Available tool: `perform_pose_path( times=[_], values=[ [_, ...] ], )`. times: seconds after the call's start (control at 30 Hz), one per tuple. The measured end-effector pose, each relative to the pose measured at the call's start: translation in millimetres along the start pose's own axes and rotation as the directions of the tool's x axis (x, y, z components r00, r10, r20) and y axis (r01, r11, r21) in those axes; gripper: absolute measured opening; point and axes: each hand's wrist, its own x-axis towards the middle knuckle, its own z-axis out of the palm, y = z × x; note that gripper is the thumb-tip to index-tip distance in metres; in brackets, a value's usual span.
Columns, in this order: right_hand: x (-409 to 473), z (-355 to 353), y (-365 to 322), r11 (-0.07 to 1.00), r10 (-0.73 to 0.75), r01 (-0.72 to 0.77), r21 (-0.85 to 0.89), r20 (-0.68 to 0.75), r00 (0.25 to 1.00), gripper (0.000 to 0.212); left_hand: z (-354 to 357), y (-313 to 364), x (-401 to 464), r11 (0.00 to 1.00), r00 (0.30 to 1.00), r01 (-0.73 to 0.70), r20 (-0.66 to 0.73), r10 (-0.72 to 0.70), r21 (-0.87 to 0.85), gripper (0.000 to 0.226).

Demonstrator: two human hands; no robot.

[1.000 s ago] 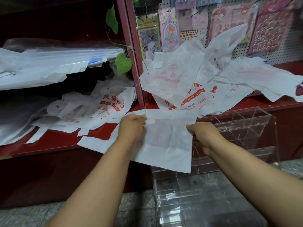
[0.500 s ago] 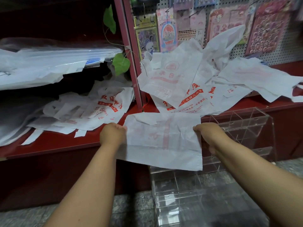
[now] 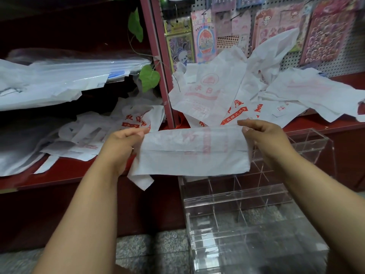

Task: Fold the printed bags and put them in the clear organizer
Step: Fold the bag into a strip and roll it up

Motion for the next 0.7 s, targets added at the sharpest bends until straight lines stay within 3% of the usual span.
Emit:
perform_pose_path(
  times=[0.13,0.23,0.33,0.53,0.7],
  values=[
    [0.7,-5.3,0.8,0.993,-0.089,0.090,-0.072,0.025,0.996,0.030,0.2,-2.1,-2.1,0.994,0.992,-0.089,-0.093,0.082,-0.071,0.022],
    [-0.1,-9.0,0.8,0.984,-0.127,0.129,-0.127,0.022,0.992,0.035,-2.9,-1.8,-3.3,0.990,0.994,-0.107,-0.037,0.103,-0.094,0.035],
    [1.6,-13.0,0.9,0.970,-0.161,0.165,-0.180,0.037,0.986,0.037,-2.0,-2.0,-5.9,0.980,0.994,-0.048,0.092,0.067,-0.193,0.047],
    [7.1,-17.9,5.1,0.958,-0.204,0.210,-0.196,0.048,0.978,0.040,2.6,4.2,-14.3,0.953,0.977,0.106,0.206,-0.047,-0.284,0.062],
    [9.5,-18.6,7.8,0.962,-0.223,0.228,-0.152,0.047,0.974,0.043,8.3,4.1,-16.1,0.911,0.969,0.168,0.233,-0.082,-0.377,0.058]
  ],
)
